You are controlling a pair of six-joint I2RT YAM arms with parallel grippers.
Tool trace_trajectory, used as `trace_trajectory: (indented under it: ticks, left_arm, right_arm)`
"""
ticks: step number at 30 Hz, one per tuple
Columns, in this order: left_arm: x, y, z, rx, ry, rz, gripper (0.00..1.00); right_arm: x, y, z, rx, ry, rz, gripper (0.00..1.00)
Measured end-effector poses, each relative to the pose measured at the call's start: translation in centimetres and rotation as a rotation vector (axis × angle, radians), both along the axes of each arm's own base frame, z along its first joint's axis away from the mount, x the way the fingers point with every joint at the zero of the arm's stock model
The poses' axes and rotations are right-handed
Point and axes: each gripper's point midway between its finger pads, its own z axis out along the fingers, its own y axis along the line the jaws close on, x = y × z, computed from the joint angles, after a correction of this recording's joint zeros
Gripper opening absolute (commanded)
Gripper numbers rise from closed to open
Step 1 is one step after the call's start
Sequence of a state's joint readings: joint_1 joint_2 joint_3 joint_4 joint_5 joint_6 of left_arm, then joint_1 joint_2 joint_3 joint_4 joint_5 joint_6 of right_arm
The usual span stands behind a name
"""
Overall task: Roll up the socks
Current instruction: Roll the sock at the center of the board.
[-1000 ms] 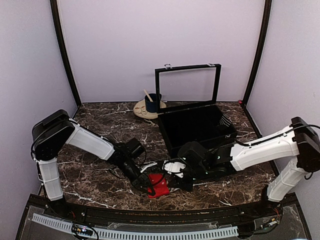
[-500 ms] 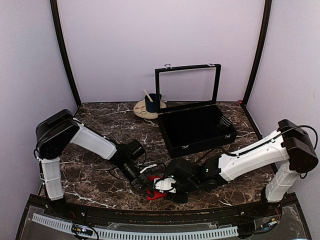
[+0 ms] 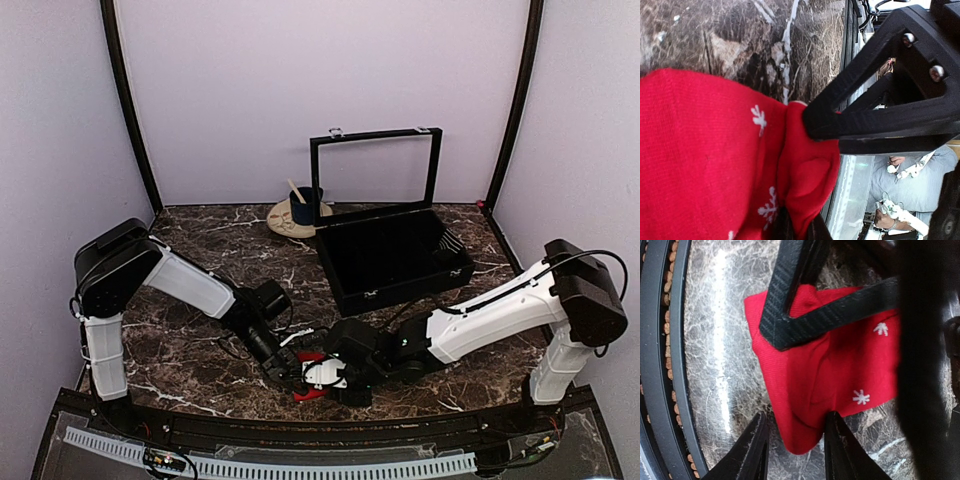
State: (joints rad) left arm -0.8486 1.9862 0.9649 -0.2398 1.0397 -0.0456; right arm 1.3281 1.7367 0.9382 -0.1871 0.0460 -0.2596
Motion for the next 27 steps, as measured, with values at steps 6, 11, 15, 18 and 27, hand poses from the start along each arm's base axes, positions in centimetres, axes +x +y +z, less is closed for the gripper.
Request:
trace_trajectory:
  ticks: [6,11,15,18,27]
  left_arm:
    - [0.0,0.0,0.0,-0.002,0.002,-0.002,0.00]
    - [-0.1,0.0,0.0,-0.004,0.009,-0.005,0.00]
    - [-0.2,0.1,0.0,0.000,0.019,-0.004,0.01]
    - [-0.2,0.2,-0.1,0.007,0.023,0.001,0.18]
    - [0.4,1.0,0.6,0.059,-0.046,0.082,0.40]
  right_arm:
    - [0.1,0.2,-0.6,-0.016,-0.005,0.013,0.31]
    - [0.1,0.5,-0.7,-0.019,-0.008,0.020,0.18]
    - [0.4,0.7,-0.7,-0.021,-0.001,0.018,0.06]
    - [0.5,0.7,-0.7,-0.026,0.019,0.013,0.03]
    - [0.7,1.2,-0.5,-0.030,0.113,0.014,0.00]
